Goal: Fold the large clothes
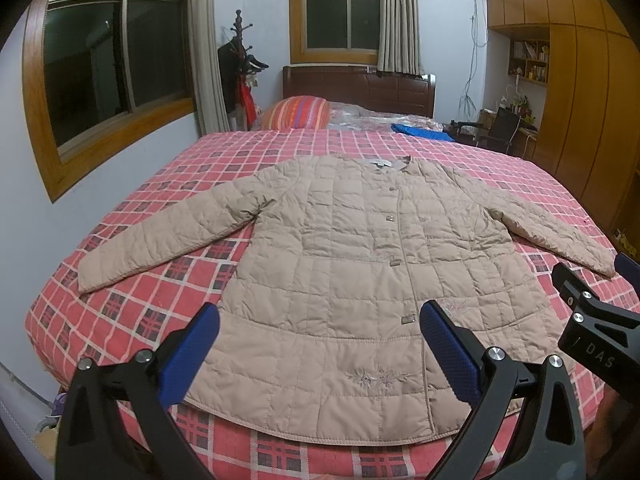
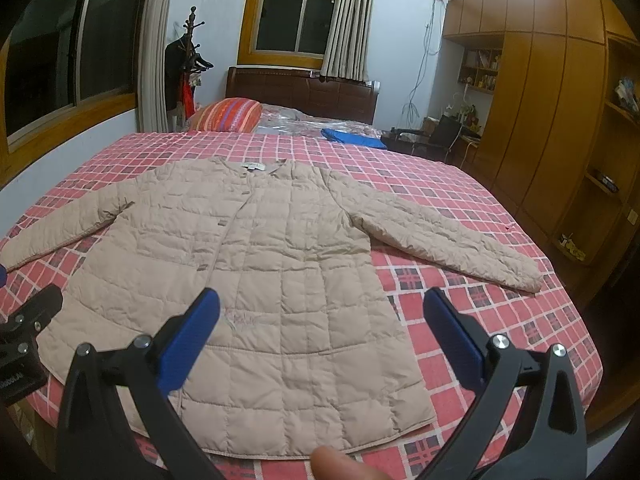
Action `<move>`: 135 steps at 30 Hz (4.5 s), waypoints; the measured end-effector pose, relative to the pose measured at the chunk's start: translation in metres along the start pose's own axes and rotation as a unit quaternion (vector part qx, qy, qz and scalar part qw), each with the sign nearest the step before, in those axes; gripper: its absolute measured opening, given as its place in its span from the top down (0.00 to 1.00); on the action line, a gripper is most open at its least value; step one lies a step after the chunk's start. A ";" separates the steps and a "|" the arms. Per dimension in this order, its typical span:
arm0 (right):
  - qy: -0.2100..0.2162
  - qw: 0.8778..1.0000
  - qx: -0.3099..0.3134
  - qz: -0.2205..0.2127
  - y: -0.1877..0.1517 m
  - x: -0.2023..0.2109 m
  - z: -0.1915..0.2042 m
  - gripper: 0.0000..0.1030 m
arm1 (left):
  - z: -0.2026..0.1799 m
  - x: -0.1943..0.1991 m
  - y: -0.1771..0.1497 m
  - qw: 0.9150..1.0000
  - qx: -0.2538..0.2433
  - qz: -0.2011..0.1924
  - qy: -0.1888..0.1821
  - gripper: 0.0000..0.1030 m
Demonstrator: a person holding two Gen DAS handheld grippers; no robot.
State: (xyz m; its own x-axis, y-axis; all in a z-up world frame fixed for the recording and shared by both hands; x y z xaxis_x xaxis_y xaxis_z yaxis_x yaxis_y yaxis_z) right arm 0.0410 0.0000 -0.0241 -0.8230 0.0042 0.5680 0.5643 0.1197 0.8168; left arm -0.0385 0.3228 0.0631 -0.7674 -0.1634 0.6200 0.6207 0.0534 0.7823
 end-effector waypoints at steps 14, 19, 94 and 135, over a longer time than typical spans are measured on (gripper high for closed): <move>0.002 1.000 0.002 -0.003 0.003 0.009 0.000 0.02 | 0.000 -0.001 0.000 1.000 -0.001 0.001 0.000 0.03; 0.002 1.000 0.002 -0.003 0.003 0.008 0.000 0.02 | 0.001 -0.001 -0.001 1.000 0.000 0.001 -0.001 0.03; 0.060 0.788 -0.609 0.064 -0.101 -0.200 -0.474 0.69 | -0.049 -0.098 0.030 0.987 -0.057 -0.037 -0.148 0.03; 0.076 0.855 -0.512 0.011 0.040 -0.222 -0.437 0.86 | 0.020 -0.125 0.047 0.995 0.013 -0.020 -0.095 0.03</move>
State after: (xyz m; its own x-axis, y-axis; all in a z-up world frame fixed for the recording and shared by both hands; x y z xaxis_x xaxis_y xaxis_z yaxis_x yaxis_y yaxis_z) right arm 0.2744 -0.4301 -0.0736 -0.8377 -0.1437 0.5269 0.4042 -0.8119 0.4212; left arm 0.0840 0.3654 0.0237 -0.8095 0.0225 0.5867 0.5865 0.0773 0.8063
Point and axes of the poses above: each gripper's, at about its wrist camera, not at the fingertips, and x roughly against the way its jaws point, z to its left, y to its top, the point moved 5 cm from there along -x, roughly the way its jaws point, and after that the axes turned 2 degrees about -x, right-handed, at the moved point
